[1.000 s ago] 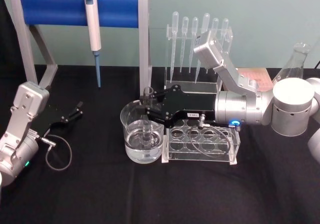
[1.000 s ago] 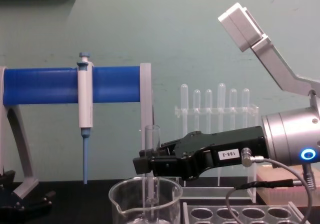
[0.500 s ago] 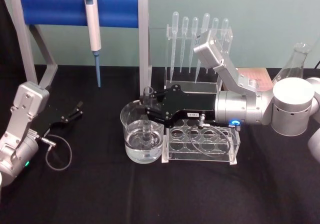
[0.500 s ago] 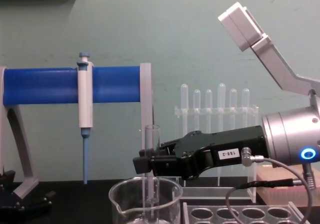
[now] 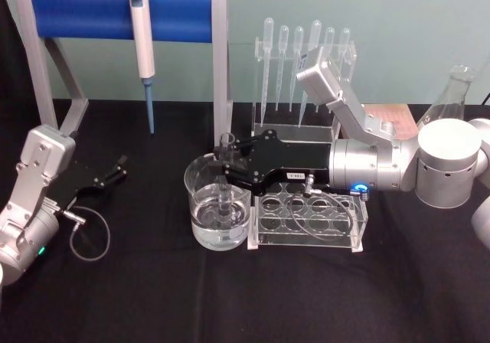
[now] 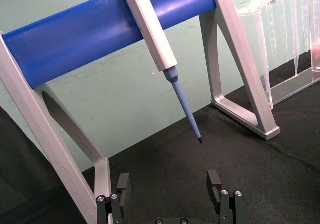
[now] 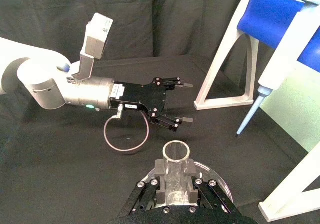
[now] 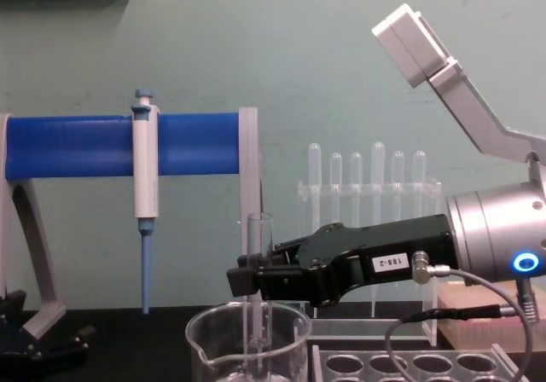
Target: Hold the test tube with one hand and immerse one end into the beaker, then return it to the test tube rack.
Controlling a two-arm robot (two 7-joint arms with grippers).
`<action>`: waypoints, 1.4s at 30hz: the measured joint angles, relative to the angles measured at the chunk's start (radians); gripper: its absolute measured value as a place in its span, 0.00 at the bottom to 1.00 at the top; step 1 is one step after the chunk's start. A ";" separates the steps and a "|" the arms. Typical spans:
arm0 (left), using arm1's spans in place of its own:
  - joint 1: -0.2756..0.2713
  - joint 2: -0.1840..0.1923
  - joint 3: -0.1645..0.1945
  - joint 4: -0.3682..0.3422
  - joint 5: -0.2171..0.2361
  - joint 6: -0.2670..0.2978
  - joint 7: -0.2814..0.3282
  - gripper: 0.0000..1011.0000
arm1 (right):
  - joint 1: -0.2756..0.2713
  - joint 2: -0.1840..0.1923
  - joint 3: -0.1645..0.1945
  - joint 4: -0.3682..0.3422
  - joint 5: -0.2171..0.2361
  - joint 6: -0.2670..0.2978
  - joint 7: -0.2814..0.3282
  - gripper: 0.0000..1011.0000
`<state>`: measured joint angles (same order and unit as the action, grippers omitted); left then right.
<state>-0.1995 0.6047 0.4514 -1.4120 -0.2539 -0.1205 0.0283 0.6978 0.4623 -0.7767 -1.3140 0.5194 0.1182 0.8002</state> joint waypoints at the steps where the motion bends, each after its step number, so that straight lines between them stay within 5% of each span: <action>1: 0.000 0.000 0.000 0.000 0.000 0.000 0.000 0.99 | 0.000 0.000 0.000 0.000 0.000 0.000 0.000 0.24; 42: 0.000 0.000 0.000 0.000 0.000 0.000 0.000 0.99 | 0.000 0.000 0.000 0.000 0.000 0.000 0.000 0.24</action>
<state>-0.1995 0.6047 0.4514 -1.4120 -0.2539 -0.1206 0.0283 0.6978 0.4623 -0.7767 -1.3140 0.5194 0.1181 0.8001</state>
